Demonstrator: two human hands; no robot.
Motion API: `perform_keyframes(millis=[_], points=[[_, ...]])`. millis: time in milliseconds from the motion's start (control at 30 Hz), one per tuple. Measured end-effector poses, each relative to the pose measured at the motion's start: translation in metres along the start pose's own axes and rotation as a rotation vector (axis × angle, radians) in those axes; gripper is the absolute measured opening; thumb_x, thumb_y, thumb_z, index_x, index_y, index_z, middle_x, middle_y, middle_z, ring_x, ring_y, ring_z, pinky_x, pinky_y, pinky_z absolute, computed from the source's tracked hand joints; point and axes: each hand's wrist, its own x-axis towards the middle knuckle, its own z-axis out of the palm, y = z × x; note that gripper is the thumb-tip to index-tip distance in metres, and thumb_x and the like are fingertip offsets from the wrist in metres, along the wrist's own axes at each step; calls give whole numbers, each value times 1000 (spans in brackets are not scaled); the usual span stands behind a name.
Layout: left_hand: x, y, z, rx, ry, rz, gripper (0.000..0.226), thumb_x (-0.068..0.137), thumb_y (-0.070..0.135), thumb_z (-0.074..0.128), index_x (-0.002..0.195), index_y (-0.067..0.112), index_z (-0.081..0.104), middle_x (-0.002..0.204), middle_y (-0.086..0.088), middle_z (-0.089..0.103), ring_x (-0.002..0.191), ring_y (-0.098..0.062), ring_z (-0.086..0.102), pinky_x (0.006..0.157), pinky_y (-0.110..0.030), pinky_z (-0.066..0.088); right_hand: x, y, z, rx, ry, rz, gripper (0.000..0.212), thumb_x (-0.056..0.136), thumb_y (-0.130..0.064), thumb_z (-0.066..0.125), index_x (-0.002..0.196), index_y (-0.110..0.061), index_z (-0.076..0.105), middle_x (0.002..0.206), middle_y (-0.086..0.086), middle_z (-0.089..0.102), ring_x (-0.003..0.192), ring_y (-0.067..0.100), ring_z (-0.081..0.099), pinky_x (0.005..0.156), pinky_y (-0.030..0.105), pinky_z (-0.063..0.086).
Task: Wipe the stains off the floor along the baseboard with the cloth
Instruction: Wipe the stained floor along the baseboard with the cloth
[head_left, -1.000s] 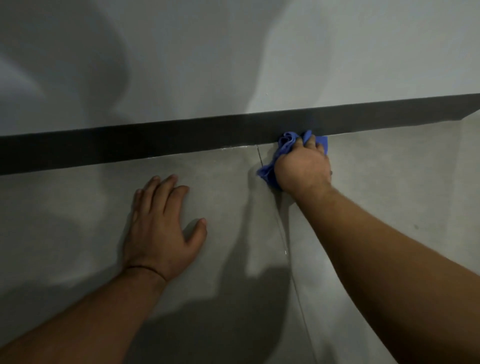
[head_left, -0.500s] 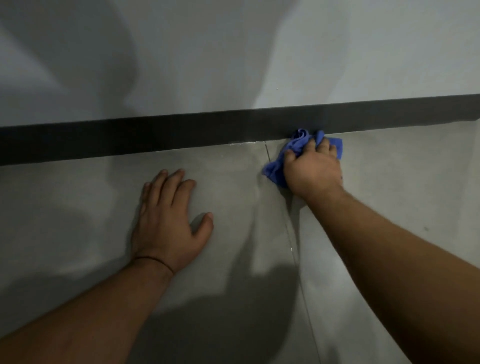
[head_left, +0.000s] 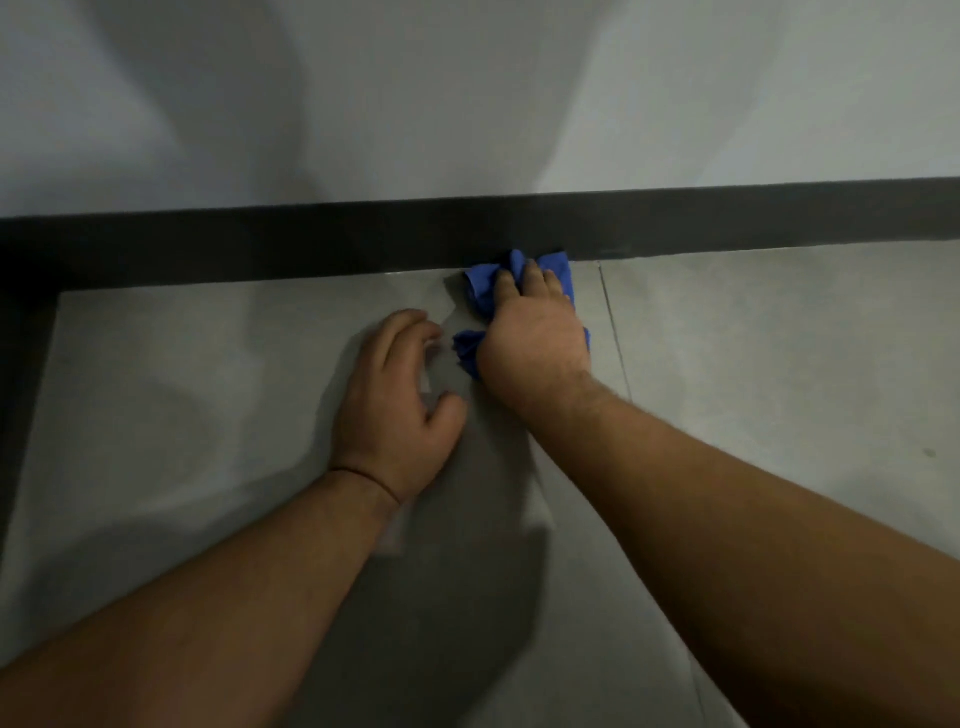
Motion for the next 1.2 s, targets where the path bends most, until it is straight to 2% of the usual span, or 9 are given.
perform_keyframes(millis=[167,267,367,467,533,733,967,1100,1200], points=[[-2,-59,-39,341,82,63,60,86,41,52,134,7,59,143,-16,54,135,-35,50,121,-56,33,-1,16,-12,83,-34,-216,72,88,-32,65,153,-23,36,162,4,31,147,26,26,116,26,16],[0,-73,-40,443,26,110,64,87,46,50,137,8,58,146,-16,53,138,-37,47,118,-57,35,-3,12,-11,215,94,-341,53,96,-23,58,147,-22,48,157,2,40,140,24,38,108,8,8],[0,-70,-40,445,14,89,67,84,46,53,138,7,58,146,-17,54,138,-38,48,118,-56,36,0,-23,-11,197,159,-607,47,92,-15,66,138,-11,58,150,15,49,134,35,48,113,27,32],[-1,-71,-42,417,45,68,65,82,42,55,134,4,59,139,-20,57,131,-41,52,116,-54,39,10,-61,-11,107,-43,-745,54,91,-20,67,143,-13,54,151,14,48,136,31,46,114,33,32],[0,-71,-42,390,42,54,65,82,43,52,135,7,57,139,-17,56,131,-37,51,116,-51,40,15,-70,-6,57,-160,-732,57,94,-23,63,148,-20,46,154,6,45,139,25,43,114,33,31],[-1,-67,-44,378,18,42,74,80,48,44,144,12,53,148,-12,51,140,-30,45,121,-47,36,14,-47,3,-79,-85,-600,65,96,-36,55,155,-32,28,161,-3,35,145,21,34,121,38,22],[-2,-67,-45,374,0,41,75,81,48,41,142,8,55,149,-14,50,141,-32,44,119,-49,37,7,13,-8,-173,72,-521,69,87,-44,62,151,-29,40,152,-1,48,137,22,45,110,29,25],[-3,-69,-43,359,28,65,72,81,45,44,140,6,57,146,-15,52,138,-34,47,118,-49,38,3,44,-22,-162,53,-413,78,84,-62,37,153,-26,35,153,4,47,138,26,45,113,32,26],[-2,-70,-40,361,44,80,70,81,44,47,137,5,58,144,-16,54,136,-35,48,117,-49,39,1,44,-24,-97,26,-323,74,85,-46,59,152,-24,37,154,5,45,140,26,41,114,31,26]])
